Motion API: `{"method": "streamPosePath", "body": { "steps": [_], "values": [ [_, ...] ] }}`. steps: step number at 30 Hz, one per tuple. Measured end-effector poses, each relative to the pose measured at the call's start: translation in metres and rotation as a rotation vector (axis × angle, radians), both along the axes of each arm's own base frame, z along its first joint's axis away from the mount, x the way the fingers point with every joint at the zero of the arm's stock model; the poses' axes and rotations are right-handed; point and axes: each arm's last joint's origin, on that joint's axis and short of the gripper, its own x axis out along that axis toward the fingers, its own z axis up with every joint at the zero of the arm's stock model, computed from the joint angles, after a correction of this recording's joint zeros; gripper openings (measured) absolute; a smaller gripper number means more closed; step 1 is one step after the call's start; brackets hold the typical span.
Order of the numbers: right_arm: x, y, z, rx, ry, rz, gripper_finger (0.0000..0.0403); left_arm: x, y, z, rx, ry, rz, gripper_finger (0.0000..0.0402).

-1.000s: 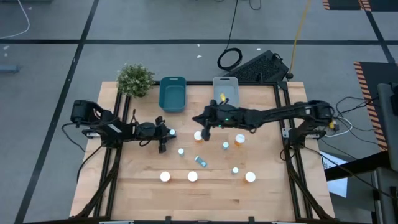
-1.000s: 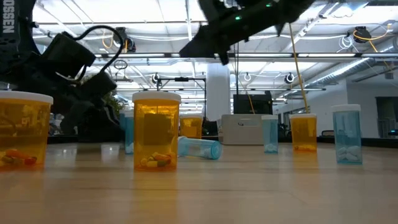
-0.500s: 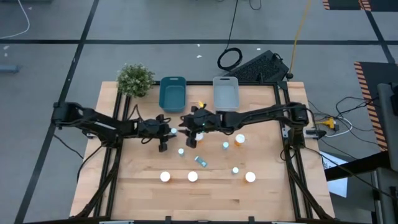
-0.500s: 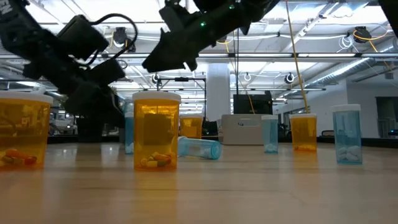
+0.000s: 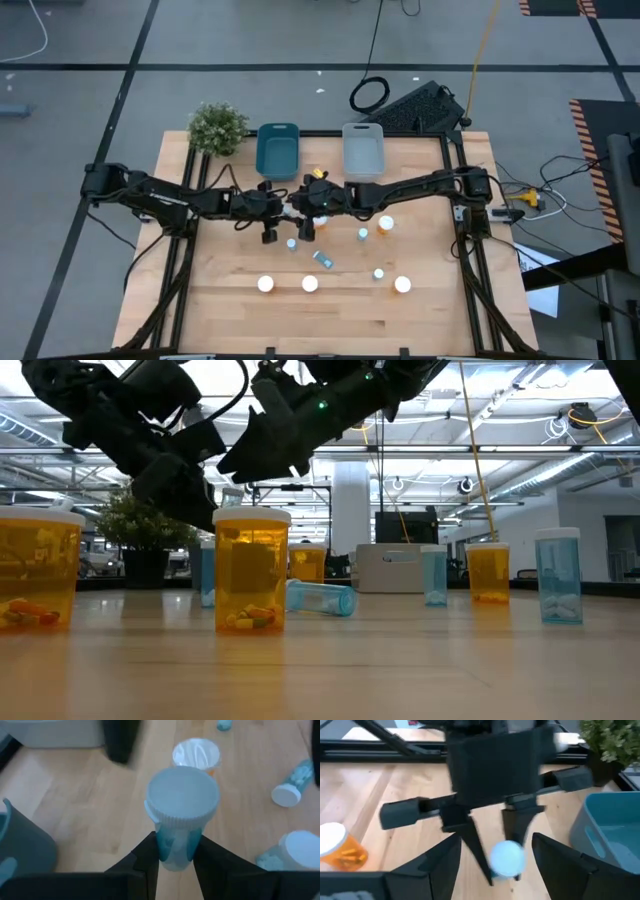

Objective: Pick and place medicine bottles into bin by pill shape (circle, oval)
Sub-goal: Put the blue pill bottle into the gray bin

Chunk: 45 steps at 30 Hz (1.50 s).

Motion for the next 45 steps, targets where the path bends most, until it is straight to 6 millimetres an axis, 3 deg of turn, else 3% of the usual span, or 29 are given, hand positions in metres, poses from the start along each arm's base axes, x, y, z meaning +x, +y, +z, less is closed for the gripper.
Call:
{"method": "streamPosePath", "body": {
  "steps": [11, 18, 31, 37, 40, 45],
  "values": [
    [0.0, -0.003, -0.001, -0.03, 0.01, 0.01, 0.0227, 0.001, -0.001, 0.001, 0.022, -0.007, -0.006, 0.0104],
    [0.002, -0.009, -0.012, -0.036, 0.03, 0.003, 0.0207, 0.002, -0.004, 0.002, 0.029, -0.023, -0.021, 0.0104],
    [0.002, -0.008, -0.012, -0.059, 0.036, 0.047, 0.0105, 0.001, -0.004, 0.002, 0.039, -0.018, -0.01, 0.0104],
    [0.002, -0.008, -0.012, -0.06, 0.036, 0.048, 0.0119, 0.001, -0.004, 0.002, 0.037, -0.017, -0.009, 0.0105],
    [0.002, -0.008, -0.012, -0.06, 0.036, 0.048, 0.0128, 0.001, -0.004, 0.002, 0.024, -0.017, 0.0, 0.0121],
    [0.002, -0.008, -0.012, -0.06, 0.038, 0.048, 0.0117, 0.001, -0.005, 0.001, 0.003, -0.02, 0.016, 0.0181]
  ]
}}
